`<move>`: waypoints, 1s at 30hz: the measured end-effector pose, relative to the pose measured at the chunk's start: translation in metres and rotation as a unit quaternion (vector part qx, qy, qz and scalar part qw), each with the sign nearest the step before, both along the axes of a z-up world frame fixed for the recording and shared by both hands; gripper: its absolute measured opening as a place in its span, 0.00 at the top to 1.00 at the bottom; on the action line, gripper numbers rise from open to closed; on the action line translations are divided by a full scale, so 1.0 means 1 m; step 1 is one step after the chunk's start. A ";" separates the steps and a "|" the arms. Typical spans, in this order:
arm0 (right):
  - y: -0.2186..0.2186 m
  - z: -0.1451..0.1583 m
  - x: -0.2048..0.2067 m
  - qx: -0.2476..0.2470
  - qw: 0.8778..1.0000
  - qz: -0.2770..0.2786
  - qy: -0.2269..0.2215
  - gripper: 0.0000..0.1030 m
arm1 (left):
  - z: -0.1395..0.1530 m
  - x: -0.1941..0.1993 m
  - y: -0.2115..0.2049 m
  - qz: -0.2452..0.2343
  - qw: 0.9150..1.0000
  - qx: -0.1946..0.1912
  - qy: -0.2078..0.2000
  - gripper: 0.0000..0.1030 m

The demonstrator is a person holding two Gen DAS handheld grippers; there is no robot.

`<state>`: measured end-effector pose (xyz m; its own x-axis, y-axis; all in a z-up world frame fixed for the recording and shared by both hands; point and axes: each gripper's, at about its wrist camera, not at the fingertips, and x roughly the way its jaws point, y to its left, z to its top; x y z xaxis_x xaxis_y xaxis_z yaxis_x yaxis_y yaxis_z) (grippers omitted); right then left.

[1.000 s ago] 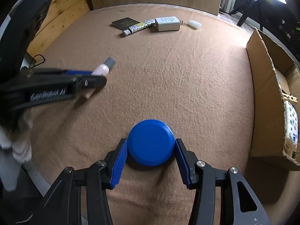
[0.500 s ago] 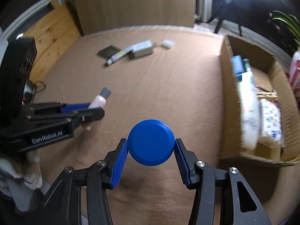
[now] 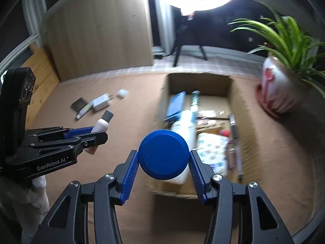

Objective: Organize objects
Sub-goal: 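Carry the pink bottle and blue lid into the box and release both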

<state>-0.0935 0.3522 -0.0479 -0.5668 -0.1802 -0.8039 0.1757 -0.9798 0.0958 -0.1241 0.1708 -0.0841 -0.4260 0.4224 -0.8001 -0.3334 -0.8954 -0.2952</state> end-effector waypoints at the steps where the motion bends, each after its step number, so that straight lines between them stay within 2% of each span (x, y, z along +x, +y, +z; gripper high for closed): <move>1: 0.008 0.002 -0.002 0.000 1.000 -0.007 0.004 0.55 | 0.003 -0.005 0.008 -0.004 1.000 0.001 0.004 0.80; 6: 0.031 0.004 -0.012 0.005 1.000 -0.024 0.011 0.55 | 0.015 -0.031 0.051 -0.023 1.000 0.004 0.019 0.80; 19: 0.061 -0.001 -0.030 -0.004 0.999 -0.027 0.016 0.54 | 0.013 -0.084 0.137 -0.045 0.998 0.002 0.038 0.80; 20: 0.063 -0.002 -0.031 -0.008 1.000 -0.024 0.008 0.49 | 0.013 -0.086 0.142 -0.044 0.998 0.005 0.047 0.78; 21: 0.064 -0.001 -0.031 -0.007 1.000 -0.026 0.006 0.45 | 0.014 -0.088 0.145 -0.043 0.998 0.004 0.049 0.64; 23: 0.067 0.000 -0.029 -0.001 0.999 -0.033 0.009 0.44 | 0.014 -0.093 0.149 -0.039 0.998 0.002 0.046 0.43; 30: 0.068 0.001 -0.025 -0.010 0.999 -0.041 0.007 0.44 | 0.018 -0.093 0.130 -0.022 0.998 -0.005 0.054 0.43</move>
<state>-0.1181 0.4207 -0.0465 -0.5914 -0.1491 -0.7924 0.0967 -0.9888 0.1139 -0.2167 0.3010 -0.0661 -0.4905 0.4350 -0.7551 -0.4023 -0.8817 -0.2465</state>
